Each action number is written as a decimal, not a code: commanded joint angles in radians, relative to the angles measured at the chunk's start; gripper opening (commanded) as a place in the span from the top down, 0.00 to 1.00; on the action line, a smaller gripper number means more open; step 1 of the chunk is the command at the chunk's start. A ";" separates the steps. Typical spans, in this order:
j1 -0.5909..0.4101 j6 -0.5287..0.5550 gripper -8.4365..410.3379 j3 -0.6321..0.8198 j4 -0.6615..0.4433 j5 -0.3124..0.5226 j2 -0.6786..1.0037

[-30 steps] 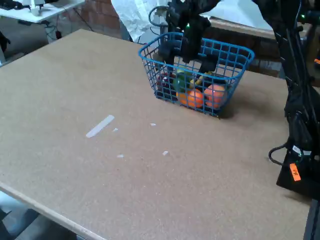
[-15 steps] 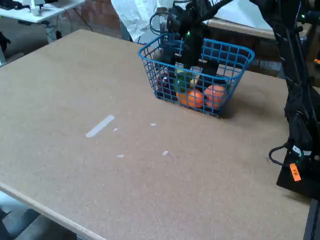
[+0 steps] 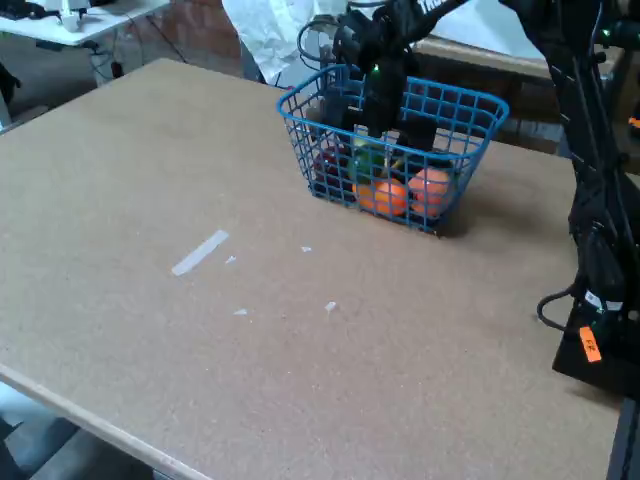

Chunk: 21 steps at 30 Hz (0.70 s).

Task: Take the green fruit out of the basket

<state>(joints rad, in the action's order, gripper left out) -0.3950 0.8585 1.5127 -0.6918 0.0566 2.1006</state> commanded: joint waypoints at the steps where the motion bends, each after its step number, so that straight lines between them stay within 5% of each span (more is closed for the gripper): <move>1: 0.000 0.001 0.44 0.000 0.000 0.005 0.000; 9: 0.000 -0.003 0.68 0.000 -0.005 0.005 0.000; 21: 0.000 -0.032 0.72 0.000 -0.012 0.007 -0.024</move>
<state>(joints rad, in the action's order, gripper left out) -0.3950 0.8413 1.5127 -0.6933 0.0586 2.1002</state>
